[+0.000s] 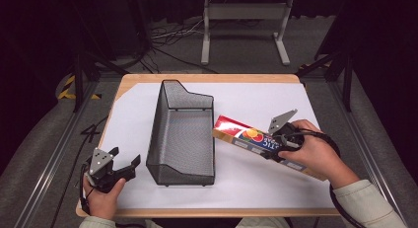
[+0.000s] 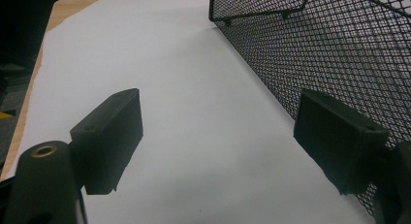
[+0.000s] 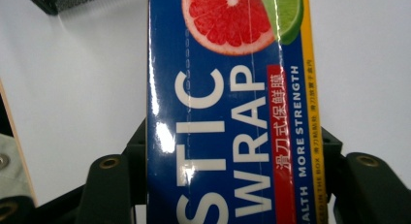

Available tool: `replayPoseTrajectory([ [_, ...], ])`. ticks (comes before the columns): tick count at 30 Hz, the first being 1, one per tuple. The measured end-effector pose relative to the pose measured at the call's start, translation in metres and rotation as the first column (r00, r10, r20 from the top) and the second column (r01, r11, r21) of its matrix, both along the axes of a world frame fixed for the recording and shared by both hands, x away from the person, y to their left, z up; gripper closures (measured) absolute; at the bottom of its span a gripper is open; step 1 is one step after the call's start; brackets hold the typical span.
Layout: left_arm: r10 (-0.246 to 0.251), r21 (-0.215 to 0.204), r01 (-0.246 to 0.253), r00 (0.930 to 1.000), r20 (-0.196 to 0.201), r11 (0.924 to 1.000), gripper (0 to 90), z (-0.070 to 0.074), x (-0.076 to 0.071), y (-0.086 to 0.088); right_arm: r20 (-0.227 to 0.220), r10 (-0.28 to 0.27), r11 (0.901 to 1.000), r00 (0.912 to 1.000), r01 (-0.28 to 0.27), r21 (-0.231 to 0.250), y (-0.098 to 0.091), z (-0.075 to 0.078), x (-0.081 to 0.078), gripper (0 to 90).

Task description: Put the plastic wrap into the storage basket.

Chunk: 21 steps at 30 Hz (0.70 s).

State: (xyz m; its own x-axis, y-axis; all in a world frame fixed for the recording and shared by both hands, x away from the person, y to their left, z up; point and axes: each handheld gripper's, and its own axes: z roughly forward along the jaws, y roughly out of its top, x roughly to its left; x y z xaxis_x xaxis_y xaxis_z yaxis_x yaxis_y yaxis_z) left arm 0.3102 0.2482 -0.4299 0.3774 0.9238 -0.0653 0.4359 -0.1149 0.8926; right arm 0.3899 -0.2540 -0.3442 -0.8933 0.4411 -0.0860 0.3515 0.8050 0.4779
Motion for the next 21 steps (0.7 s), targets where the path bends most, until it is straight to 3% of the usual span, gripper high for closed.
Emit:
replayPoseTrajectory([
  [7,-0.005,0.001,0.005,1.0,-0.002,1.0,18.7,0.0,0.0,0.0,0.015,-0.029,0.999,0.9995,0.029,0.035,0.015,0.016,0.001,40.3],
  [15,-0.005,0.006,0.005,1.0,-0.002,1.0,18.7,0.0,0.0,-0.001,-0.003,-0.112,0.9908,0.9937,0.112,0.075,0.042,0.033,0.002,40.3],
  [18,-0.005,0.006,0.005,1.0,-0.002,1.0,18.7,0.0,0.0,-0.001,-0.021,-0.167,0.9811,0.9858,0.168,0.096,0.055,0.039,0.004,40.3],
  [21,-0.006,0.007,0.006,1.0,-0.003,1.0,18.8,0.0,0.0,0.0,-0.027,-0.251,0.9643,0.9677,0.252,0.082,0.071,0.045,0.003,40.6],
])
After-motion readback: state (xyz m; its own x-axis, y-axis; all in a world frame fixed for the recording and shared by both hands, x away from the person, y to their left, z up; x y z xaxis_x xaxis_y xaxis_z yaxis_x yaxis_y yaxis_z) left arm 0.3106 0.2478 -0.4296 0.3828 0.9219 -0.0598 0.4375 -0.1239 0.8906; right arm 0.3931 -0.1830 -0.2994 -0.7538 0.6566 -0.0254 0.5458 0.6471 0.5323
